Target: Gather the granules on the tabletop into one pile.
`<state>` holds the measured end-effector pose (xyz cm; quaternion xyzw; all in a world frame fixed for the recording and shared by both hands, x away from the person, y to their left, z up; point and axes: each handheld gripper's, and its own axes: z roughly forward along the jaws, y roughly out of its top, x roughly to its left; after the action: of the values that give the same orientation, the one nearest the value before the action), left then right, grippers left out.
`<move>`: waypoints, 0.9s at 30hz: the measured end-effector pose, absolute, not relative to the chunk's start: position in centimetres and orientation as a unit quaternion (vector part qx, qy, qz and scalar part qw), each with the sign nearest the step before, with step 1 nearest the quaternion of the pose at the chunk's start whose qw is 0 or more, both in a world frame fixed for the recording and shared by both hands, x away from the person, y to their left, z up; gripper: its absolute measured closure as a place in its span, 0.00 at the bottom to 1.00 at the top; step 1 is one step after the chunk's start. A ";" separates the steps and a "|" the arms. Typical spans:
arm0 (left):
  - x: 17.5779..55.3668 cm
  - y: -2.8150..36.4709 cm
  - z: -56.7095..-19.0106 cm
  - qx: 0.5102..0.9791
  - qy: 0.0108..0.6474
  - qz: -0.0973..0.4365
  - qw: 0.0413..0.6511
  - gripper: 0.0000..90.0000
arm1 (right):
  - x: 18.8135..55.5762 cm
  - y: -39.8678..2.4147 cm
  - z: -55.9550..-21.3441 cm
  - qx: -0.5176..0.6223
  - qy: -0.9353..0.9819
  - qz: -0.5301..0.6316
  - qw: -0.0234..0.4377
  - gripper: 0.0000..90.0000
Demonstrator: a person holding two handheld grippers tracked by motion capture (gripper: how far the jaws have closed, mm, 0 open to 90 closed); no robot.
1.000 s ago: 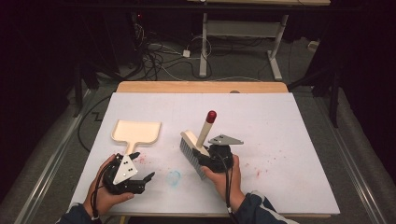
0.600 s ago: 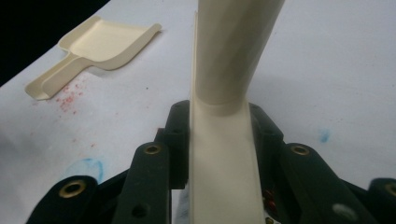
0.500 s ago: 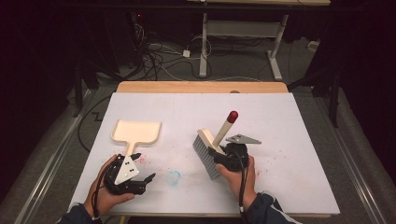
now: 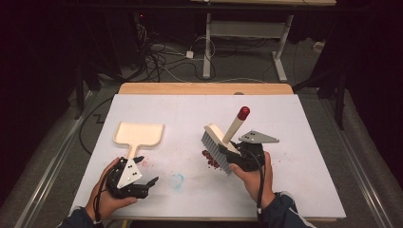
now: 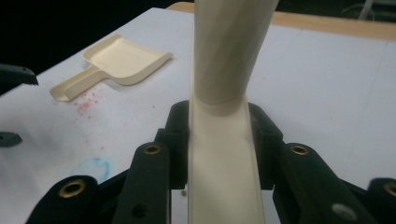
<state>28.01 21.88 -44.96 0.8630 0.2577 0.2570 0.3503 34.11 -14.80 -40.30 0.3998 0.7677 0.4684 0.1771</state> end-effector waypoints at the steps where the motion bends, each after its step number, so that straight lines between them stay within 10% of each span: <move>1: 28.0 21.9 -45.0 0.863 0.257 0.257 0.351 0.21 | 34.1 -15.0 -40.1 0.389 0.773 0.463 0.190 0.75; 12: 28.3 21.7 -45.2 0.867 0.257 0.257 0.342 0.21 | 38.0 -16.9 -40.0 0.228 0.836 0.427 0.260 0.75; 27: 28.5 21.6 -45.7 0.872 0.260 0.250 0.331 0.21 | 42.0 -13.7 -43.5 0.093 0.885 0.398 0.222 0.75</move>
<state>28.51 21.60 -45.69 0.8719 0.2602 0.2501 0.3311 41.99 -13.69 -43.53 0.0928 0.8854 0.3976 0.2224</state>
